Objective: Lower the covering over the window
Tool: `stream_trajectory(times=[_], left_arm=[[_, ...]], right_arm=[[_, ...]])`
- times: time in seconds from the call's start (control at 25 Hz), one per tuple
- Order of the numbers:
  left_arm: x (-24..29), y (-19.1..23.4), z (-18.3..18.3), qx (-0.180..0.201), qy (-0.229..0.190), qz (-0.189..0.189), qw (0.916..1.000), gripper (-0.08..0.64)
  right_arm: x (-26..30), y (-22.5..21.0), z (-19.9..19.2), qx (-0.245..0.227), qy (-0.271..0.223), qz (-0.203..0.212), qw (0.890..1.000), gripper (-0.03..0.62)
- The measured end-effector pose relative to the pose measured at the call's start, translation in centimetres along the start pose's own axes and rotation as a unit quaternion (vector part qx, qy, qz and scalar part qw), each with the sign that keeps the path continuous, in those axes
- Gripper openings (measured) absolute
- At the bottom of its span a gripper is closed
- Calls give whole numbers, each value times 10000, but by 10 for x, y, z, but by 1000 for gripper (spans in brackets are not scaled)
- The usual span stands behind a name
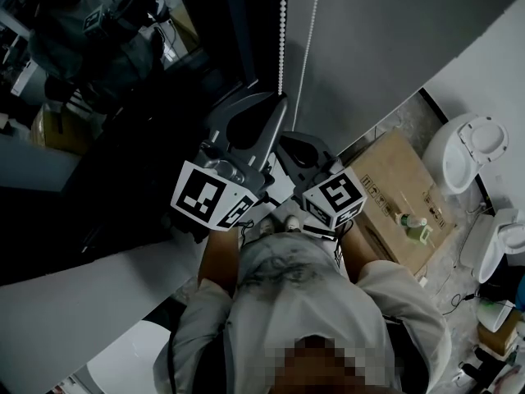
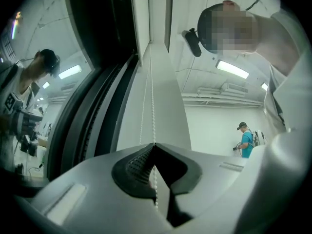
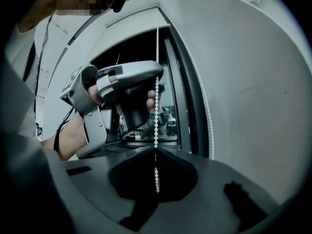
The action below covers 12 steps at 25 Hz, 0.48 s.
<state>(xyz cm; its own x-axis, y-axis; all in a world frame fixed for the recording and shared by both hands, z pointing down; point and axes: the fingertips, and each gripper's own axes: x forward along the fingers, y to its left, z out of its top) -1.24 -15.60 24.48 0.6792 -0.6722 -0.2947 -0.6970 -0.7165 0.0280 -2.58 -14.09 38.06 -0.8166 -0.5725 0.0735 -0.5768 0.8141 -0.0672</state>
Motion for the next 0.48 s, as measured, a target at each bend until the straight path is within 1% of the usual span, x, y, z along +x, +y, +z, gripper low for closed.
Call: stream_trajectory(times=[0.16, 0.28, 0.36, 0.48], left_arm=[[-2, 1, 1, 49, -2, 47, 10000, 9], [-4, 6, -6, 69, 110, 127, 9998, 9], [-7, 11, -17, 1, 220, 174, 9996, 9], [-12, 15, -33, -123, 358, 266, 9989, 9]], right_arm=[[-1, 0, -1, -148, 87, -65, 9998, 18], [-3, 1, -2, -169, 113, -57, 9998, 24], [-6, 0, 2, -188, 61, -61, 9998, 82], [-11, 0, 11, -245, -34, -69, 9997, 102]])
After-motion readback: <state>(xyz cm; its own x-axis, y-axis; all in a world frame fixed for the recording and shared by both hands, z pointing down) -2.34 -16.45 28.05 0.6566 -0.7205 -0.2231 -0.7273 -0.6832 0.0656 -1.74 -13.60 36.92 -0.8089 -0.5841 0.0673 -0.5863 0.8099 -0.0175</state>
